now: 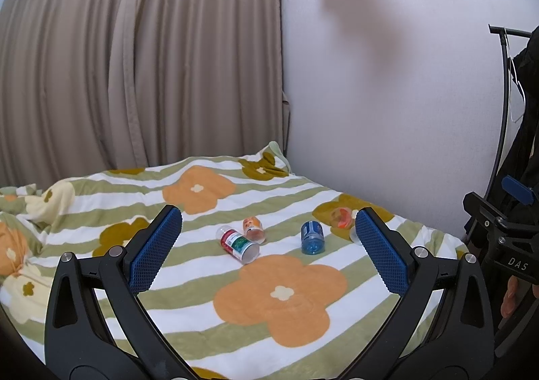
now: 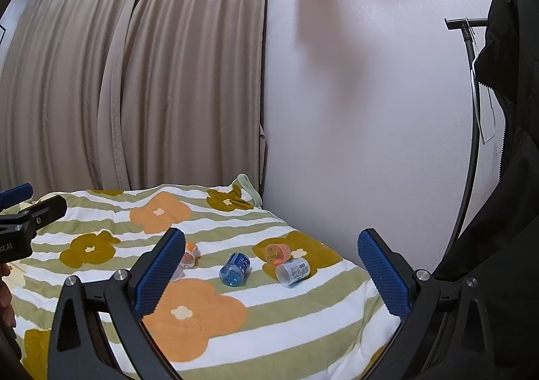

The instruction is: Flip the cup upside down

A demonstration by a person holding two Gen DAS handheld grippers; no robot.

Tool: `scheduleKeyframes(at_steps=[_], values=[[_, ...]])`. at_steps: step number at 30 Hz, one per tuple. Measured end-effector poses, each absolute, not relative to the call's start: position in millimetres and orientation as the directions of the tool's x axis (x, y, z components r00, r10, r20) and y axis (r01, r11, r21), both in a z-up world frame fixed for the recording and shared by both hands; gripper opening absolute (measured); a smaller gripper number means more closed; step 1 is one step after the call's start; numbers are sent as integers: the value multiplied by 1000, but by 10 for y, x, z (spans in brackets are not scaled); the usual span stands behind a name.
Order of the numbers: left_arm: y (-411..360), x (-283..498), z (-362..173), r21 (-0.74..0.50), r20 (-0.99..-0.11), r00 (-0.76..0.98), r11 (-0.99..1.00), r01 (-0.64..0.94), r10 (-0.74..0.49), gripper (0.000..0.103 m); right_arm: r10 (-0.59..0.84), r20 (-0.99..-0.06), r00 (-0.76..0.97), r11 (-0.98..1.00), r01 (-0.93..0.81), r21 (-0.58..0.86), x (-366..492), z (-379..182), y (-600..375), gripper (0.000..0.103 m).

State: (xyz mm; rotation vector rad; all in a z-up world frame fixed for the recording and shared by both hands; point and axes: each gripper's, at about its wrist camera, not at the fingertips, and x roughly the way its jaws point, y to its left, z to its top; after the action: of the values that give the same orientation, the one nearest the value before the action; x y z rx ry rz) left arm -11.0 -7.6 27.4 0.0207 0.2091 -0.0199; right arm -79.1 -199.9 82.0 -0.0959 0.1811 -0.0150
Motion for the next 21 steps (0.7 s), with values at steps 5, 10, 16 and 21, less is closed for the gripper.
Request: scheduleKeyframes(at_steps=[5, 10, 16, 21], values=[[-78, -112, 265, 19, -208, 978, 1000, 22, -18, 103, -21, -179, 984, 996, 4, -94, -810, 856, -1991, 102], [-100, -91, 276, 14, -208, 978, 1000, 23, -20, 103, -18, -179, 984, 996, 1, -92, -818, 875, -1992, 102], [-107, -86, 285, 13, -207, 978, 1000, 24, -21, 103, -14, -180, 984, 996, -2, -90, -800, 900, -1986, 102], [-123, -80, 289, 11, -205, 978, 1000, 25, -22, 103, -15, -178, 984, 995, -3, -97, -800, 917, -1959, 102]])
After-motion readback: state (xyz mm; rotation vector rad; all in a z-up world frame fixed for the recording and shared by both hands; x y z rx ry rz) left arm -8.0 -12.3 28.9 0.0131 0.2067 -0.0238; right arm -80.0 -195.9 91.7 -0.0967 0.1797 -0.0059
